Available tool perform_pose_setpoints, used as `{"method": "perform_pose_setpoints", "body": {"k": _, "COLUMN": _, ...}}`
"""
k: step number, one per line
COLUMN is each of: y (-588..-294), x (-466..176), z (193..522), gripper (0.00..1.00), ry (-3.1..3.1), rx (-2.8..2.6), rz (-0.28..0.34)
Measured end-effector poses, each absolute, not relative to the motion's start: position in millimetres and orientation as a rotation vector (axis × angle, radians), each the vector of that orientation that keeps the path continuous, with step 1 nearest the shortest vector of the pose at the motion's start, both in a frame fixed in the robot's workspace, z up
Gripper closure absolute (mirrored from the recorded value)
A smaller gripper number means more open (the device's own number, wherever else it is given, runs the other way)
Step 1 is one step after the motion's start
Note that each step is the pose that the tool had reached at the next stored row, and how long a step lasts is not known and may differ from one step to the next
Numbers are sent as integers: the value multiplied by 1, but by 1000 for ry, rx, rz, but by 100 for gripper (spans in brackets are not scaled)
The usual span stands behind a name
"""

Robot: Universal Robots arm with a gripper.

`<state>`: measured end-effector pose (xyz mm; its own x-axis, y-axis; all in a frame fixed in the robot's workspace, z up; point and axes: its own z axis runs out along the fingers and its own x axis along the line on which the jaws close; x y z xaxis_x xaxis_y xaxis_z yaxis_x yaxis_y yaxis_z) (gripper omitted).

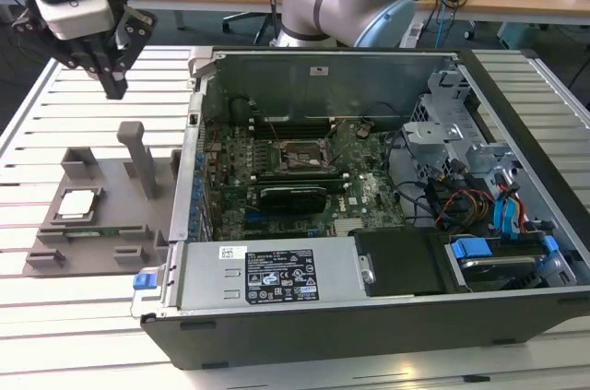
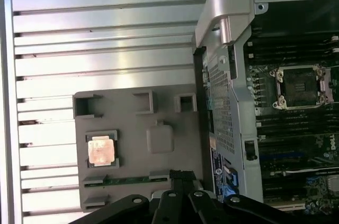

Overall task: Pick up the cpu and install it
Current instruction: 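Reach for the cpu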

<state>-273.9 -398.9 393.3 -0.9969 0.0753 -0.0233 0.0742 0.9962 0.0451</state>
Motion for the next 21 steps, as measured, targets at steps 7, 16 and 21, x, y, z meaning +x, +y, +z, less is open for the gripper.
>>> {"method": "perform_pose_setpoints", "body": {"k": 7, "y": -399, "x": -298, "z": 393, "gripper": 89, "ry": 3114, "rx": 117, "rz": 69}}
{"method": "perform_pose_setpoints", "body": {"k": 16, "y": -399, "x": -324, "z": 393, "gripper": 89, "ry": 3114, "rx": 117, "rz": 69}}
{"method": "perform_pose_setpoints", "body": {"k": 21, "y": -399, "x": -337, "z": 393, "gripper": 89, "ry": 3114, "rx": 117, "rz": 69}}
